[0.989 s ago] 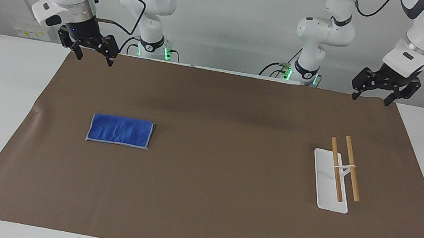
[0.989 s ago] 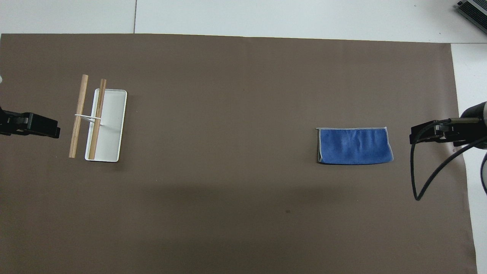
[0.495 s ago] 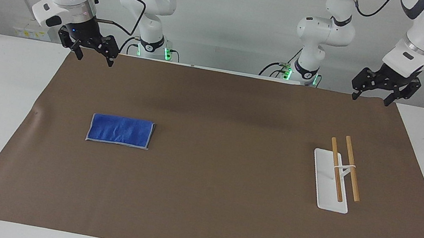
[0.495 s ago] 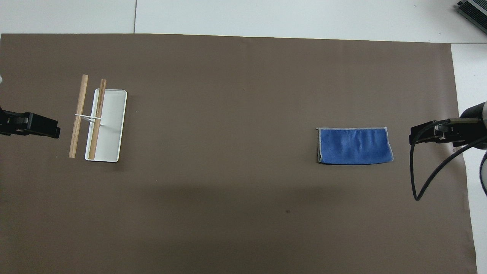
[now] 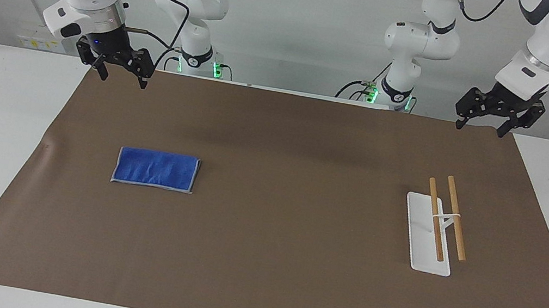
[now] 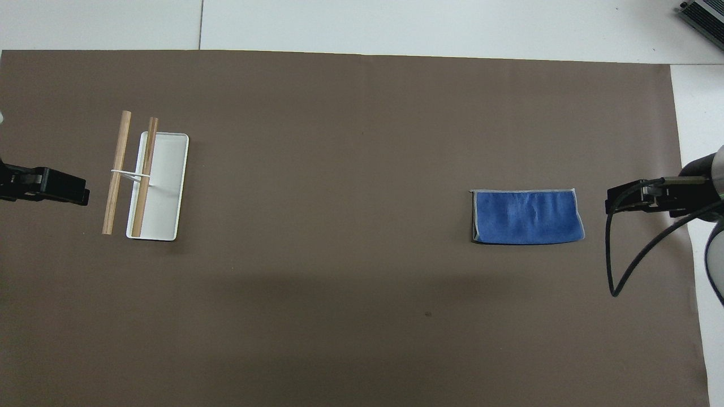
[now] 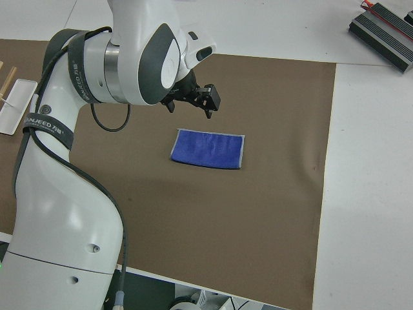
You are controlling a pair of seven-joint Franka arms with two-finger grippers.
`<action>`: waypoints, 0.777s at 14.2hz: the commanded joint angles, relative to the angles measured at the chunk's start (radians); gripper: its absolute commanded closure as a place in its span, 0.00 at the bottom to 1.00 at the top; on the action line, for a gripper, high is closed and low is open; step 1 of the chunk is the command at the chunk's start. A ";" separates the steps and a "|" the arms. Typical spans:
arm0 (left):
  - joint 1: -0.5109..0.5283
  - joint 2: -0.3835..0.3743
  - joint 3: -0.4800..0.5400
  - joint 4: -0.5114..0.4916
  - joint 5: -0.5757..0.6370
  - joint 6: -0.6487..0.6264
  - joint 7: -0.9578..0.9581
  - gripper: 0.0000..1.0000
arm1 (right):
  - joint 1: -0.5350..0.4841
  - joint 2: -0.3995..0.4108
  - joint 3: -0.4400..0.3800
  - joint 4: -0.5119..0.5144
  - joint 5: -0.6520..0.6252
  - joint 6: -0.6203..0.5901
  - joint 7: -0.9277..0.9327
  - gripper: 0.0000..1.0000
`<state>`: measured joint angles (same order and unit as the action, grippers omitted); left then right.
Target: Right arm passes towel to left arm to hang
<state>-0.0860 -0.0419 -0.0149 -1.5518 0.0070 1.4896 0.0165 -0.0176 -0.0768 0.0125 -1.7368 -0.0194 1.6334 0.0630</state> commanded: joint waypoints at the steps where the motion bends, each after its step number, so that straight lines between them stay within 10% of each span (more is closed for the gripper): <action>1: 0.003 -0.029 0.001 -0.030 -0.010 -0.003 -0.010 0.00 | -0.013 -0.052 0.004 -0.101 0.007 0.095 -0.032 0.00; 11: 0.003 -0.029 0.001 -0.031 -0.010 -0.003 -0.010 0.00 | 0.001 0.107 0.006 -0.380 0.010 0.601 -0.095 0.00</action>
<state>-0.0860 -0.0419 -0.0149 -1.5518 0.0070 1.4896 0.0165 -0.0147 0.0099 0.0160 -2.0598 -0.0191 2.1443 -0.0082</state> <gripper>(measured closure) 0.000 0.000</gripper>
